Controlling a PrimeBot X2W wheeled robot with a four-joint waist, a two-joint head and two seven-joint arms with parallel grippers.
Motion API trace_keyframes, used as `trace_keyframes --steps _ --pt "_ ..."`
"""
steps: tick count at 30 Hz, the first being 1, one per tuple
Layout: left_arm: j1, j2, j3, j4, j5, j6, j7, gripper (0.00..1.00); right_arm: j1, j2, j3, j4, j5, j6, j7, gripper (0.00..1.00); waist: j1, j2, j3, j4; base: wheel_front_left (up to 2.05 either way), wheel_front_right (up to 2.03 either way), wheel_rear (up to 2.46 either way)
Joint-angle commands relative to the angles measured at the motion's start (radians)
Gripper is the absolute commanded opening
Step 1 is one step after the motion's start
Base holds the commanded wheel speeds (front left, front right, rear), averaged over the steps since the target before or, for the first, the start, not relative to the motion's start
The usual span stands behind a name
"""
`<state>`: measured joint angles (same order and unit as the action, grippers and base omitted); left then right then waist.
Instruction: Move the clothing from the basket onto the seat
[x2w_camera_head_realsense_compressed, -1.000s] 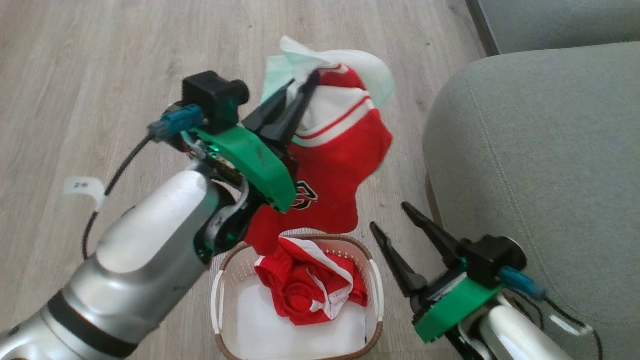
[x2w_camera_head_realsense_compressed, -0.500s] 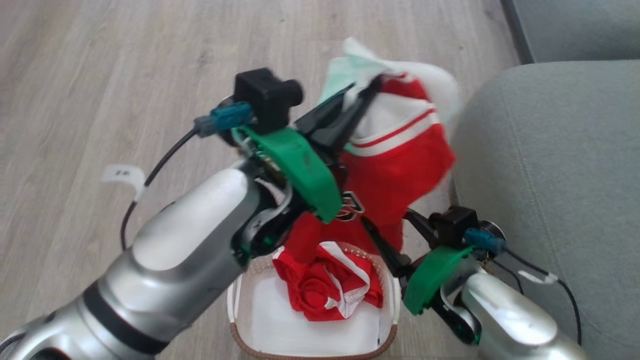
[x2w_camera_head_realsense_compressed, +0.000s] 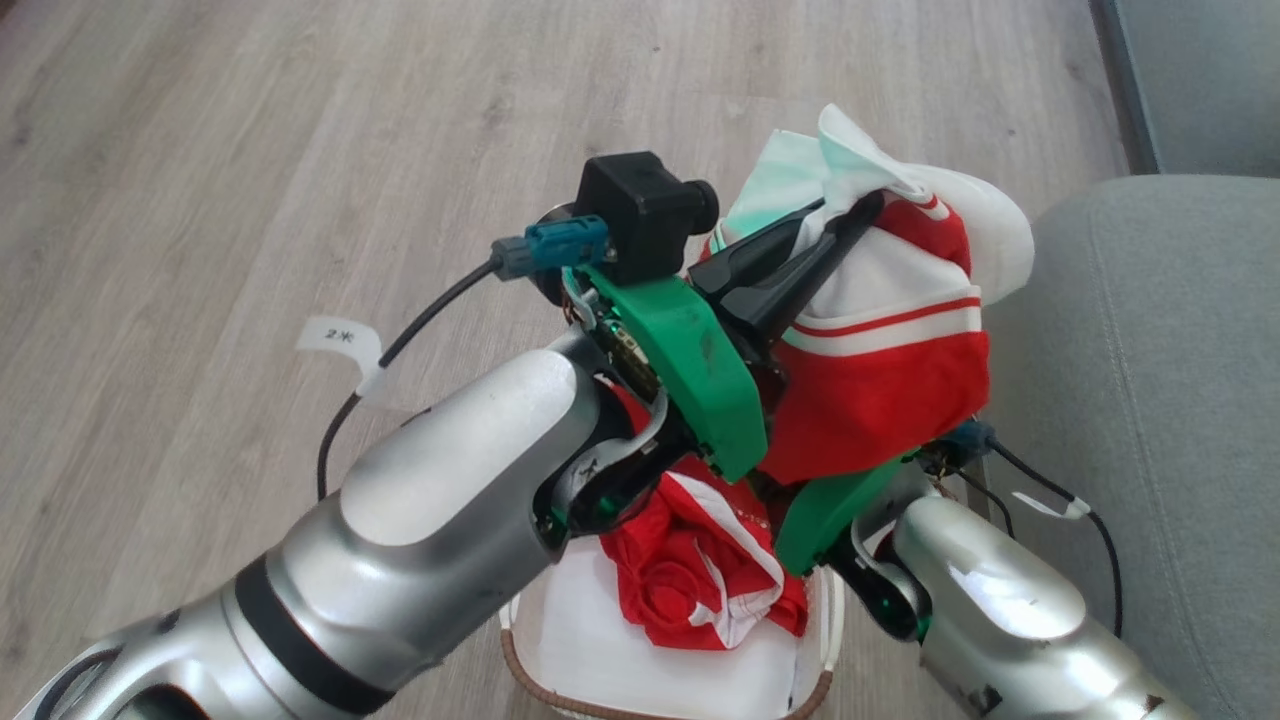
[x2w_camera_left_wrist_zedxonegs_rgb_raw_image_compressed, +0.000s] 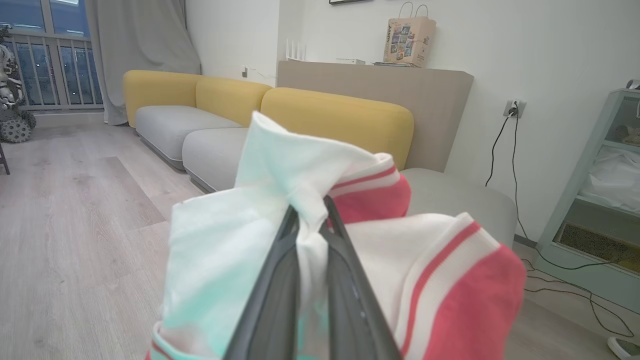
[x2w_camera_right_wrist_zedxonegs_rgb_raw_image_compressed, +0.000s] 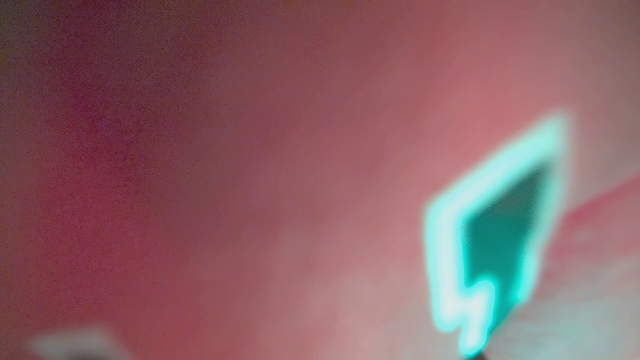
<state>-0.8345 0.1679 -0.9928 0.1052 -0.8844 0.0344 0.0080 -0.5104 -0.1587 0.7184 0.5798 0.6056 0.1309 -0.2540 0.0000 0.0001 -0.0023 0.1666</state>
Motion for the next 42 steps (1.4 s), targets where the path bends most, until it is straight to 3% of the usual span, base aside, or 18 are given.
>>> trace_keyframes --steps 1,13,21,32,33,35,42 --pt "-0.046 0.008 0.041 -0.019 -0.001 -0.003 -0.003 0.0 -0.038 0.015 -0.008 -0.034 -0.009 0.0 -0.008 0.0 0.0 -0.0001 -0.002 0.004 0.0 0.0 0.0" --pt "-0.003 0.067 0.081 0.022 -0.015 0.021 -0.039 0.0 0.06 0.008 -0.114 -0.136 -0.051 0.0 -0.008 0.0 0.0 -0.0001 -0.005 -0.022 0.0 0.0 0.0" --pt "0.07 0.142 0.095 -0.016 -0.022 0.038 -0.06 0.0 0.156 -0.005 -0.272 -0.278 -0.108 0.0 -0.008 0.0 0.0 -0.0001 0.003 -0.063 0.0 0.0 0.0" --pt "0.138 0.168 0.058 -0.069 -0.002 0.047 -0.078 0.0 0.205 -0.004 -0.404 -0.369 -0.142 0.0 -0.008 0.0 0.0 -0.0001 0.013 -0.116 0.0 0.0 0.0" --pt "0.142 0.169 0.055 -0.072 -0.001 0.048 -0.08 0.03 0.204 -0.005 -0.411 -0.375 -0.144 0.0 -0.008 0.0 0.0 -0.0001 0.014 -0.123 0.0 0.0 0.0" --pt "0.152 0.172 0.047 -0.074 0.004 0.048 -0.084 1.0 0.202 -0.009 -0.421 -0.387 -0.145 0.0 -0.008 0.0 0.0 -0.0001 0.013 -0.14 0.0 0.0 0.0" --pt "0.179 0.192 0.027 -0.077 0.031 0.053 -0.105 1.0 0.194 -0.036 -0.468 -0.443 -0.148 0.0 -0.008 0.0 0.0 -0.0001 0.026 -0.213 0.0 0.0 0.0"
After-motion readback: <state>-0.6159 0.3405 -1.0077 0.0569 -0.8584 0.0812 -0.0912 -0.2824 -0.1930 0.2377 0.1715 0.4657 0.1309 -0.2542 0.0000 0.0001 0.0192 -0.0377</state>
